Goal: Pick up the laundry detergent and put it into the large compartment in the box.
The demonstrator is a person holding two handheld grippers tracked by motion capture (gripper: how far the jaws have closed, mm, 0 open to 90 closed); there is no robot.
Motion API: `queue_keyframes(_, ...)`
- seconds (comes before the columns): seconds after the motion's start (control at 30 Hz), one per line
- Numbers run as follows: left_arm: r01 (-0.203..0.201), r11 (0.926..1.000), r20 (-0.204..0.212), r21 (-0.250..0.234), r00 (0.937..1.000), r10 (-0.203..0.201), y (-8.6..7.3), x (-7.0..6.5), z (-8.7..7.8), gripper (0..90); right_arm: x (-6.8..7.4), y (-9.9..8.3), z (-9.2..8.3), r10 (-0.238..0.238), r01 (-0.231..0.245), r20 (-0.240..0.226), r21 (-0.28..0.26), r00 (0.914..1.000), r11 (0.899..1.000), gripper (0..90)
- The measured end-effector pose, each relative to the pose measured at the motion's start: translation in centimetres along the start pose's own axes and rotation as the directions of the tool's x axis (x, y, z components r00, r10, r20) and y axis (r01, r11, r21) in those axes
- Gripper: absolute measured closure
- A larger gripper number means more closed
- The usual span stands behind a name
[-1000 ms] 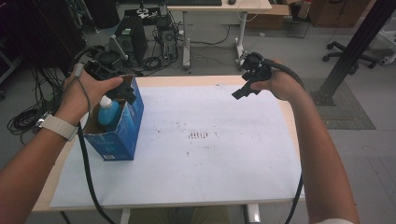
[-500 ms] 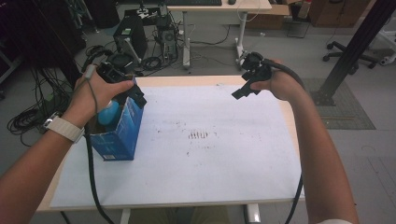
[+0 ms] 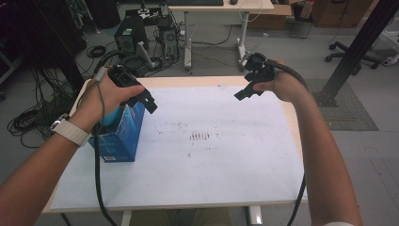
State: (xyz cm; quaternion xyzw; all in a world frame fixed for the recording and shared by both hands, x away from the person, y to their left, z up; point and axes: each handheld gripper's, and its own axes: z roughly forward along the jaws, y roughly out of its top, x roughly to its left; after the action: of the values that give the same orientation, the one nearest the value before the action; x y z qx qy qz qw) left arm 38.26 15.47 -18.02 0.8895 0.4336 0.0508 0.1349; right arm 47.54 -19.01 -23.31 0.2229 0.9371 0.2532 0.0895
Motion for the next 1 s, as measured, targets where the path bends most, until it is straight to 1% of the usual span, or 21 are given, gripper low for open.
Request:
queue_keyframes(0.13, -0.018, 0.9998, 0.018, -0.004, 0.9997, 0.018, 0.1, -0.4, 0.2, 12.3, 0.0, -0.1, -0.1, -0.001, 0.001, -0.001, -0.003, 1.0000, 1.000, 9.0)
queue_keyframes(0.33, -0.061, 0.9981, 0.025, -0.004, 0.9978, 0.061, 0.4, -1.1, 0.5, 12.3, 0.0, -0.1, -0.1, 0.003, -0.003, 0.001, -0.004, 1.0000, 1.000, 9.0)
queue_keyframes(0.63, -0.107, 0.9942, 0.035, -0.003, 0.9936, 0.108, 0.7, -2.1, 1.0, 12.5, 0.0, -0.2, -0.1, 0.003, -0.003, -0.002, -0.004, 1.0000, 1.000, 9.0)
queue_keyframes(0.77, -0.139, 0.9903, 0.039, 0.000, 0.9896, 0.139, 0.8, -2.4, 1.3, 12.5, 0.0, -0.2, 0.0, 0.004, -0.004, -0.002, -0.001, 1.0000, 1.000, 9.0)
queue_keyframes(0.9, -0.163, 0.9866, 0.060, 0.000, 0.9848, 0.163, 0.9, -2.7, 1.8, 12.5, -0.1, -0.3, 0.1, 0.006, -0.006, -0.005, -0.002, 1.0000, 1.000, 9.0)
queue_keyframes(1.0, -0.180, 0.9837, 0.065, -0.003, 0.9816, 0.180, 1.0, -2.9, 2.2, 12.5, -0.1, -0.3, 0.2, 0.005, -0.005, -0.007, -0.001, 1.0000, 1.000, 9.0)
